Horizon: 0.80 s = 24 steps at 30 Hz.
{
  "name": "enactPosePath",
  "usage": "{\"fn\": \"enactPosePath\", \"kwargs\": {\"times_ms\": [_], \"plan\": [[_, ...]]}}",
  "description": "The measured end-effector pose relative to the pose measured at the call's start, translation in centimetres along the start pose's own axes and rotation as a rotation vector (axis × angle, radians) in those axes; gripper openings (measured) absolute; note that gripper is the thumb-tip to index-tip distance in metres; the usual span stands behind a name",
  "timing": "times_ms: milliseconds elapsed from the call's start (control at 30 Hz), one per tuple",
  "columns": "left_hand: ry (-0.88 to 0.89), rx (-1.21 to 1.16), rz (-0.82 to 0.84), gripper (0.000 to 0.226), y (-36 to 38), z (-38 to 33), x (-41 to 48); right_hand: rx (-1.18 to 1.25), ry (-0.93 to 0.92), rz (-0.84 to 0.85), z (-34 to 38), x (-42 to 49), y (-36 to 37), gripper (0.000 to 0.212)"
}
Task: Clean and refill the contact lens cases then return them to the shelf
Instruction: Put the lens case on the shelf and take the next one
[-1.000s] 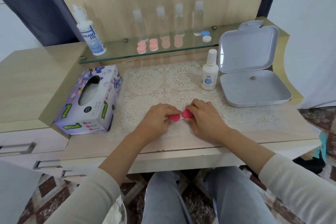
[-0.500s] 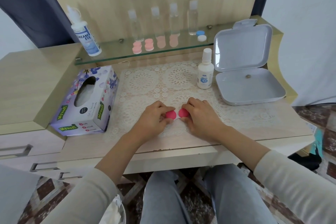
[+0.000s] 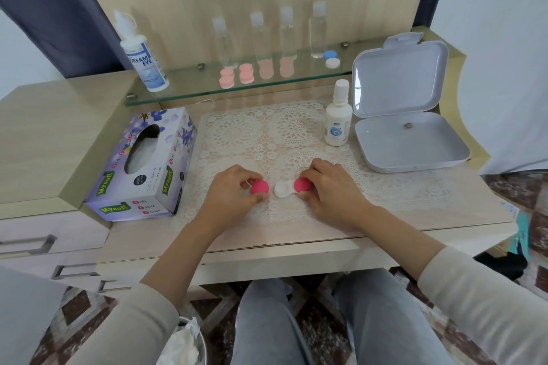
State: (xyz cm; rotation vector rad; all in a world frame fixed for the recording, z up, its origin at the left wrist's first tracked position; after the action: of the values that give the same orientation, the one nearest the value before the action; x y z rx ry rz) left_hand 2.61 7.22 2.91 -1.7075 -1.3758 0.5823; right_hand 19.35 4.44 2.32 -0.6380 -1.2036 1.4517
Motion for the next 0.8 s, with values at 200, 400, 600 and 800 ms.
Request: {"fn": "enactPosePath", "kwargs": {"times_ms": [200,400,600,800], "plan": [[0.006,-0.059,0.015,0.050,0.7,0.2,-0.4,0.020,0.014,0.006,0.0,0.1,-0.1,0.026],[0.104,-0.075,-0.017,0.042,2.3,-1.6,-0.4,0.044,0.034,0.044,0.1,0.3,-0.4,0.028],[0.125,-0.128,-0.103,0.031,2.7,-1.5,-0.6,0.068,0.065,0.140,-0.3,1.1,-0.7,0.028],[0.115,-0.148,-0.109,0.027,2.7,-1.4,-0.6,0.037,0.052,0.195,0.1,1.9,-0.8,0.029]]}}
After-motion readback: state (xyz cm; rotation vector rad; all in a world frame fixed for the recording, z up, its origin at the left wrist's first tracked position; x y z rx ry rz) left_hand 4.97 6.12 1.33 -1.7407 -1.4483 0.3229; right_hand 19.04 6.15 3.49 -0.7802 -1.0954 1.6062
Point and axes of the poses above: each hand's wrist, its own x-axis towards the middle knuckle, its own y-axis out of the palm, z = x × y, the point moved 6 cm from there along x, towards the middle knuckle, and after that the axes turned 2 degrees about y, right-handed, at the moved point
